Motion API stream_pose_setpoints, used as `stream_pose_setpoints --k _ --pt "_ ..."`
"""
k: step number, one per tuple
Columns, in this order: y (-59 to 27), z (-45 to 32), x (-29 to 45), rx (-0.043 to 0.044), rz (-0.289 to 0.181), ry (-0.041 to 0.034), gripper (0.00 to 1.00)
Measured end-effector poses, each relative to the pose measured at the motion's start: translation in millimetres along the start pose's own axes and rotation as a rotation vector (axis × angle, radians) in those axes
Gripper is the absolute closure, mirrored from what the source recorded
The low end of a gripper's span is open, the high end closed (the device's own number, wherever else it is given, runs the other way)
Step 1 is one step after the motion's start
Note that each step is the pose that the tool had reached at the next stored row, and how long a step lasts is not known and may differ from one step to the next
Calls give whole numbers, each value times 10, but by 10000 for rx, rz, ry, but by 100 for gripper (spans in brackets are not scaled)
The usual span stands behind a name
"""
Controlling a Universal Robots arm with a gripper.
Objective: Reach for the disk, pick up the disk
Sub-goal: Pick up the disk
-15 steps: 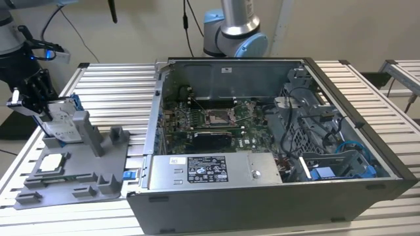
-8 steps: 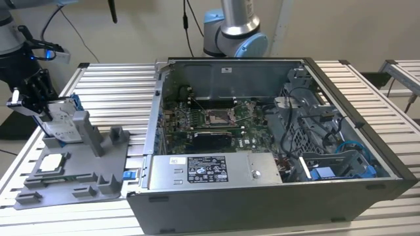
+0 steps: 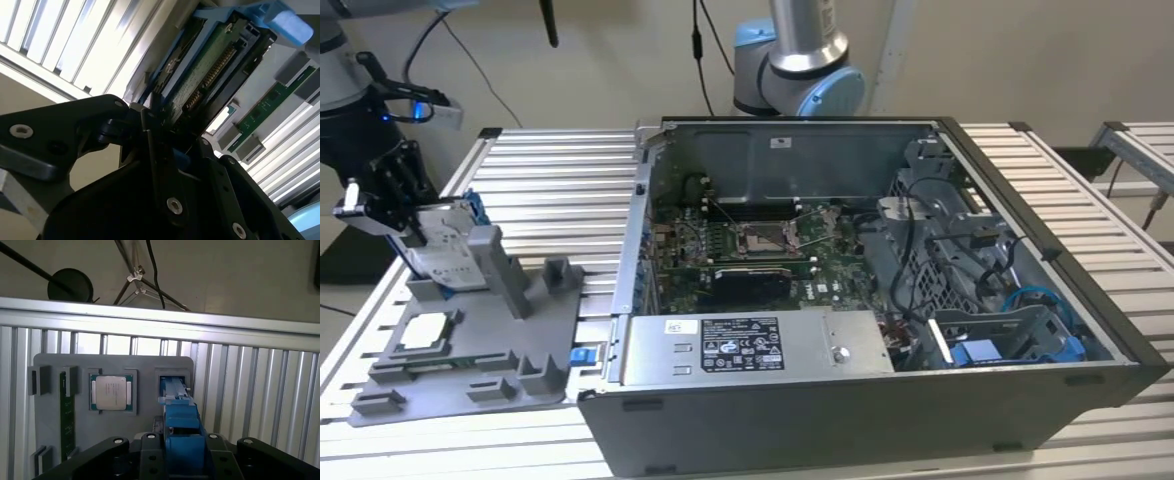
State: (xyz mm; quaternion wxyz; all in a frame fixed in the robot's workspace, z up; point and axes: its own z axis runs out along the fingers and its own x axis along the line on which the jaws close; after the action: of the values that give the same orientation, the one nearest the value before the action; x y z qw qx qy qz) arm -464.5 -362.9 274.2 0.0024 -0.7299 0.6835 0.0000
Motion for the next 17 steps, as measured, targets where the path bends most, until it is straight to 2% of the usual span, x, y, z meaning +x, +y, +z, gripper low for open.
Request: stream_pose_setpoints --k 10,15,17 --pt "0 0 -1 2 1 -32 100" --pt "0 0 -1 3 1 -30 100" --pt "0 1 0 2 0 1 100"
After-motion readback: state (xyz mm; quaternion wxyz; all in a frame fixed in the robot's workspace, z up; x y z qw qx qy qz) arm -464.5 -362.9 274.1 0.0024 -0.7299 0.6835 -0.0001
